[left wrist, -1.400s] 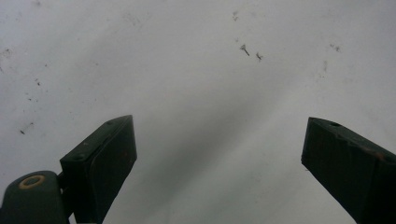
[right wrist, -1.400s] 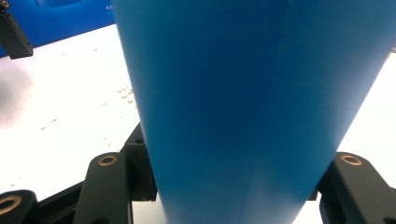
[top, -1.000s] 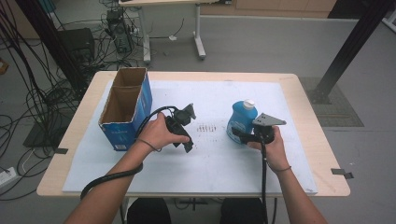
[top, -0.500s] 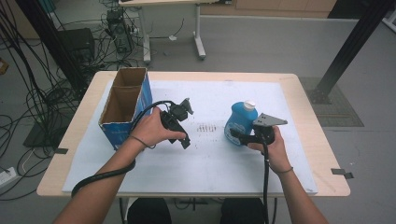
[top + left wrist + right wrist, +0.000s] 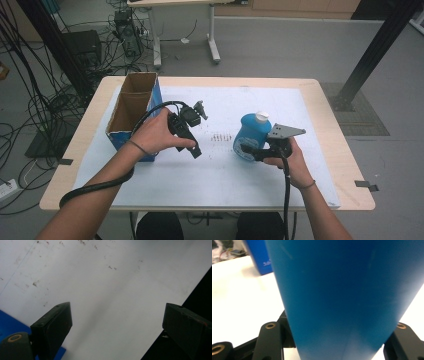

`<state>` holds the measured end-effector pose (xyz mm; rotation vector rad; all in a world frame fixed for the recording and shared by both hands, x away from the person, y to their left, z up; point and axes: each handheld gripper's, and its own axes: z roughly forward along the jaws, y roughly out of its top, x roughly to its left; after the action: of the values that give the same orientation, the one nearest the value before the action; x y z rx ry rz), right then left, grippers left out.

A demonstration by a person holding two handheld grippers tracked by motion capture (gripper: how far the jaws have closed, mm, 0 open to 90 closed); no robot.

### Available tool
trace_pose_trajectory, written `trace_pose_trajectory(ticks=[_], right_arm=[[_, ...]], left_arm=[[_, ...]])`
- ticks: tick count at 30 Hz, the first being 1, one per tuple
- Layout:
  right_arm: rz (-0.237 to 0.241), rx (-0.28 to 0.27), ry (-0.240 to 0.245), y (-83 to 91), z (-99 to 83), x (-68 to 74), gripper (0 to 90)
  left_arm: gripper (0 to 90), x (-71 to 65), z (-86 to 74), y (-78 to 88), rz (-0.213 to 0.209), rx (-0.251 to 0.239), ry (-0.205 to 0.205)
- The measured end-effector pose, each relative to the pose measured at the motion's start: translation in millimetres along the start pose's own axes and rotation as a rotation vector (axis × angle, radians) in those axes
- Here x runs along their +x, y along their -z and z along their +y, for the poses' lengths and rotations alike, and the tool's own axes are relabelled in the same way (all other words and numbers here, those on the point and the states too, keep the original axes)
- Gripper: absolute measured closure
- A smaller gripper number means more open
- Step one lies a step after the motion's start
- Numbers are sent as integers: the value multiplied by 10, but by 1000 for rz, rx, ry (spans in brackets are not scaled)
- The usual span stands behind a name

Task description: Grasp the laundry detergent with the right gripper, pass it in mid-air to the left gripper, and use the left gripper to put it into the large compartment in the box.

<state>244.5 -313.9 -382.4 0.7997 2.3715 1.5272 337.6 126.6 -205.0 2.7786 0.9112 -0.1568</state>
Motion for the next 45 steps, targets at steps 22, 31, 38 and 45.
trace_pose_trajectory(ticks=[22,31,38,45], right_arm=[[189,38,86,-256,215,115,415],[254,56,118,-384,309,201,415],[286,64,142,-476,368,271,415],[309,71,158,-518,403,317,415]], left_arm=[[84,-294,93,381,-15,14,-197],[88,-456,220,492,-15,34,-290],[89,-619,360,521,1,61,-357],[100,-727,444,565,6,60,-465]])
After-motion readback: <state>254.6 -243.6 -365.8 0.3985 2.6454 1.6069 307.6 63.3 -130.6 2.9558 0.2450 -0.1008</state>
